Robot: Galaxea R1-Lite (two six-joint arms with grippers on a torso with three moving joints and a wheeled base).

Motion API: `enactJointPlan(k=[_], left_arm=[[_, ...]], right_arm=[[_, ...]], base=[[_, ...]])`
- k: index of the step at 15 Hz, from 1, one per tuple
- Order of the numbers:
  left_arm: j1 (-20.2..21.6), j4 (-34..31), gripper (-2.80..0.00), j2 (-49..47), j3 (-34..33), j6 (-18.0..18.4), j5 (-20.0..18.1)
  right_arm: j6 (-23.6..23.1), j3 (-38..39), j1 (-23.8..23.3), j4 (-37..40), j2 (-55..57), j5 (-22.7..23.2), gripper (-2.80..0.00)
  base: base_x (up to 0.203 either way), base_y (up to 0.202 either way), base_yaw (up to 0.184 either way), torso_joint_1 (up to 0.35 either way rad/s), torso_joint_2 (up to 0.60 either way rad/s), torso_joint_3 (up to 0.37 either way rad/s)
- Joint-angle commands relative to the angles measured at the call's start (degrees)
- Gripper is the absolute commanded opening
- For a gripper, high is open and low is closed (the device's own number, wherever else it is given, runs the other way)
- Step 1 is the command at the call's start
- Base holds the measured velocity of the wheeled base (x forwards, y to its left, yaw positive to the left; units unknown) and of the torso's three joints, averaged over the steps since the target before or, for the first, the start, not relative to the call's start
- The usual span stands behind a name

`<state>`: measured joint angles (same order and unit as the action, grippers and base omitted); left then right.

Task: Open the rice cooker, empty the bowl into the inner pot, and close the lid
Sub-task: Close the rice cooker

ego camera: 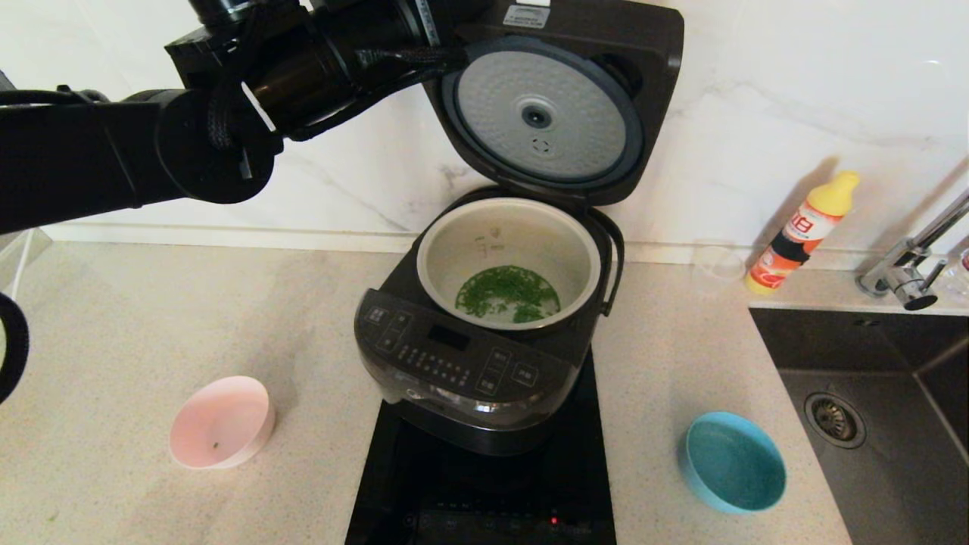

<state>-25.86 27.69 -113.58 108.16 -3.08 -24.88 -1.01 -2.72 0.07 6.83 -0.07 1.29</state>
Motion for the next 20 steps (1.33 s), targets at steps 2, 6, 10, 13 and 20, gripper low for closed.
enactJointPlan(k=[2, 6, 10, 13, 20], left_arm=[[0.0, -1.9, -2.8, 4.5, -8.1, 0.3, -0.1], [-0.1, -2.1, -2.8, 7.8, -16.3, 0.9, -0.1], [-0.1, -0.6, -2.8, 10.7, -20.7, 1.0, -0.1], [-0.1, 1.0, -2.8, 13.3, -25.5, 1.0, -0.1], [0.0, 2.4, -2.8, 20.9, -34.7, 0.8, 0.7]], right_arm=[[0.0, 0.0, 0.0, 0.0, 0.1, 0.0, -2.8], [0.0, 0.0, 0.0, 0.0, 0.1, 0.0, -2.8], [0.0, 0.0, 0.0, 0.0, 0.1, 0.0, -2.8], [0.0, 0.0, 0.0, 0.0, 0.1, 0.0, -2.8], [0.0, 0.0, 0.0, 0.0, 0.1, 0.0, -2.8]], base=[[0.0, 0.0, 0.0, 0.0, 0.0, 0.0], [0.0, 0.0, 0.0, 0.0, 0.0, 0.0], [0.0, 0.0, 0.0, 0.0, 0.0, 0.0], [0.0, 0.0, 0.0, 0.0, 0.0, 0.0], [0.0, 0.0, 0.0, 0.0, 0.0, 0.0]])
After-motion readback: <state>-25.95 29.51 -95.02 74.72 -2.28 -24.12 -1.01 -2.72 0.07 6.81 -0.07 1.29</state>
